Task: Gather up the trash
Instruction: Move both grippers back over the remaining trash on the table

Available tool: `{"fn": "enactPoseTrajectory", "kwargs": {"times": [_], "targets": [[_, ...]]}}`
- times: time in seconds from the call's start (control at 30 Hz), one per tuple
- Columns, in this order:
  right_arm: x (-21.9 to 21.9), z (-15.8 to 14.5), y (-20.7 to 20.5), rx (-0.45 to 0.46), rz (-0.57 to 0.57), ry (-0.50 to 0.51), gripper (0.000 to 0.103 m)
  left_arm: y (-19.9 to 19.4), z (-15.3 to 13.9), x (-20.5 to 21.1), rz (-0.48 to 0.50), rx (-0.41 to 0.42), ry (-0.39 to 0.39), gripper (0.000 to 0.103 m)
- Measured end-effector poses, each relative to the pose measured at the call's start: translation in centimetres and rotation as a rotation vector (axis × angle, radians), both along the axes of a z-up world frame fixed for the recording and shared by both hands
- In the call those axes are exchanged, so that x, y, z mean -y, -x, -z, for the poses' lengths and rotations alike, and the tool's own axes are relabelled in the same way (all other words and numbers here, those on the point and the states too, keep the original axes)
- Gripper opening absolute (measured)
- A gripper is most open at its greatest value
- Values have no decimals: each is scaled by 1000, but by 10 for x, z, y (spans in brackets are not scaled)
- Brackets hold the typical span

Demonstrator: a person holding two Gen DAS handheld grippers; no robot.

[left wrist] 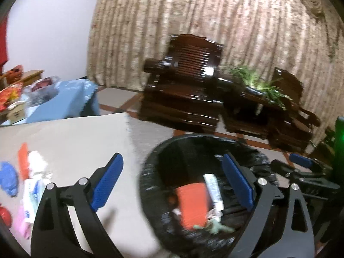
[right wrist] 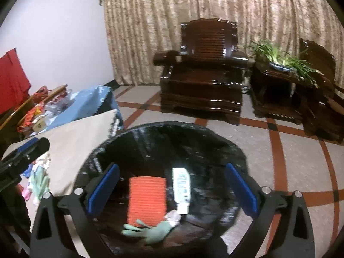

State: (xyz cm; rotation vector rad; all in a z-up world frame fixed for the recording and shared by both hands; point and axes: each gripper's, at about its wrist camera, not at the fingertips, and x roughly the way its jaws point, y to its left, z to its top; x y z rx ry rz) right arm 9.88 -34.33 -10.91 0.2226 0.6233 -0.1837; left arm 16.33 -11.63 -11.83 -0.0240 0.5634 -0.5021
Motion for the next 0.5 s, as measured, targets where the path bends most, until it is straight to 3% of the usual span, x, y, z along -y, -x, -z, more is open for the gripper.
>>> {"fn": "enactPoseTrajectory", "kwargs": {"times": [0.5], "targets": [[-133,-5,-28,51,-255,-24,97,31,-13,-165,-340,25,-95,91]]}}
